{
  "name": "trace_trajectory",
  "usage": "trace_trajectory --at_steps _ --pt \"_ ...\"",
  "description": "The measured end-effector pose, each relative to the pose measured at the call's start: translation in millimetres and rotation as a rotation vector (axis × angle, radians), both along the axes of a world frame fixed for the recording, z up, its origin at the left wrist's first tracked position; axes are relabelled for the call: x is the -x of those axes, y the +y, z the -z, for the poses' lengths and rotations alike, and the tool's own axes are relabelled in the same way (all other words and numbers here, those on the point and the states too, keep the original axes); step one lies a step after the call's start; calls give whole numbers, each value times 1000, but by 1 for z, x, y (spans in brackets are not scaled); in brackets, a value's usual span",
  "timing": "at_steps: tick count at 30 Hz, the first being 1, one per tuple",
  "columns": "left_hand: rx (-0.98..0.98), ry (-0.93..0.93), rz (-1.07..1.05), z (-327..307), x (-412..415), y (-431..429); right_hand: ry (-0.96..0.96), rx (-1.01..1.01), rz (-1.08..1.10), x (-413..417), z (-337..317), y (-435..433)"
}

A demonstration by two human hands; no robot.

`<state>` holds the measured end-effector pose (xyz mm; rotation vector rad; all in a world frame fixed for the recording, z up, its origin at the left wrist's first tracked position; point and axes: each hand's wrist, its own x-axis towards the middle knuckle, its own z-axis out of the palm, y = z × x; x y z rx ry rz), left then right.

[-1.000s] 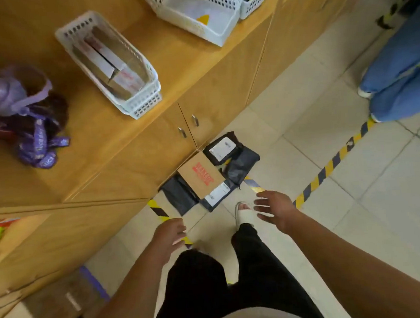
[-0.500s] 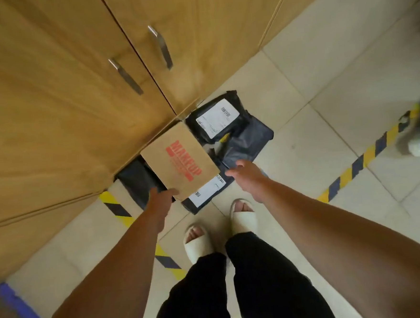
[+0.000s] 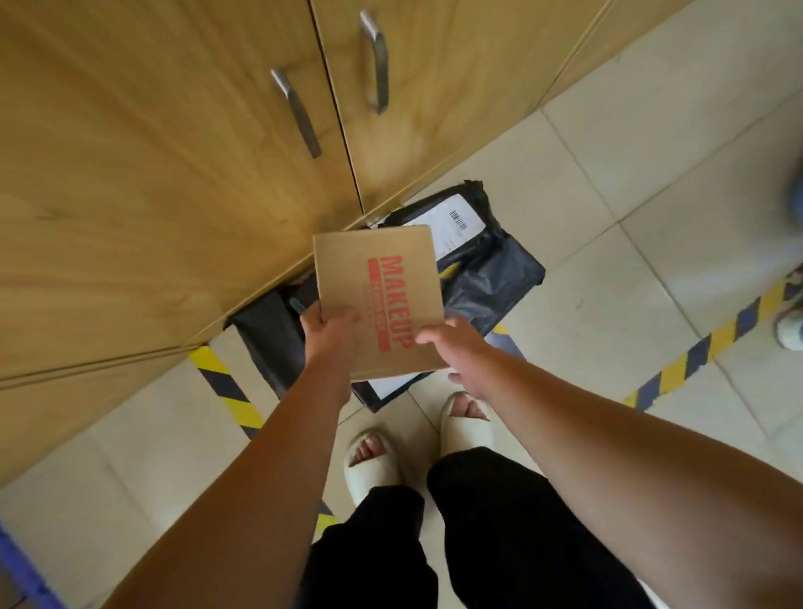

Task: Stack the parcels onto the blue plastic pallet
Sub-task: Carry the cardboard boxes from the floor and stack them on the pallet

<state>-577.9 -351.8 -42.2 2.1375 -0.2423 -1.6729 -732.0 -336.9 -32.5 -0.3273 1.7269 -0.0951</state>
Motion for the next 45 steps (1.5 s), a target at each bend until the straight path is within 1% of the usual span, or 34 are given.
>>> trace_trajectory --at_steps 2,4,5,6,8,11,14,16,18,21,23,25,27,29,30,35,37,39,42,45 --pt "31 -1 65 -49 9 6 36 0 145 13 -55 16" --pt "44 23 132 -99 14 18 18 -10 249 30 -119 33" --pt "56 38 164 -148 20 23 9 -15 277 40 -164 41" --pt "77 44 170 -181 23 28 -2 -6 300 47 -192 49" --pt "131 61 139 -255 28 42 -2 41 332 61 -266 64" --pt "158 212 122 -351 27 63 -63 144 346 78 -373 84" --pt "226 256 50 -422 17 70 -98 210 433 94 -445 97" --pt "294 228 67 -461 14 74 -144 231 466 102 -476 106" --pt "362 209 116 -497 15 81 -248 238 447 113 -494 116" --pt "441 196 270 -531 25 95 -430 210 389 131 -511 123" --pt "525 124 338 -546 37 107 -456 217 370 140 -519 119" --pt "571 63 336 -552 49 123 -484 206 375 150 -523 115" --pt "606 25 298 -559 64 143 -576 159 418 165 -524 116" --pt "609 -1 205 -566 82 171 -635 104 449 185 -524 123" --pt "598 -7 150 -570 93 188 -638 83 422 194 -524 127" --pt "494 -125 44 -560 131 279 -549 -38 148 210 -511 155" --pt "450 -156 -92 -563 133 314 -560 -80 48 206 -508 167" --pt "430 -143 -198 -572 129 348 -632 -51 -45 193 -512 181" --pt "421 -62 -345 -583 116 401 -812 99 -218 165 -527 206" --pt "496 60 -624 -587 100 451 -965 191 -401 138 -543 225"
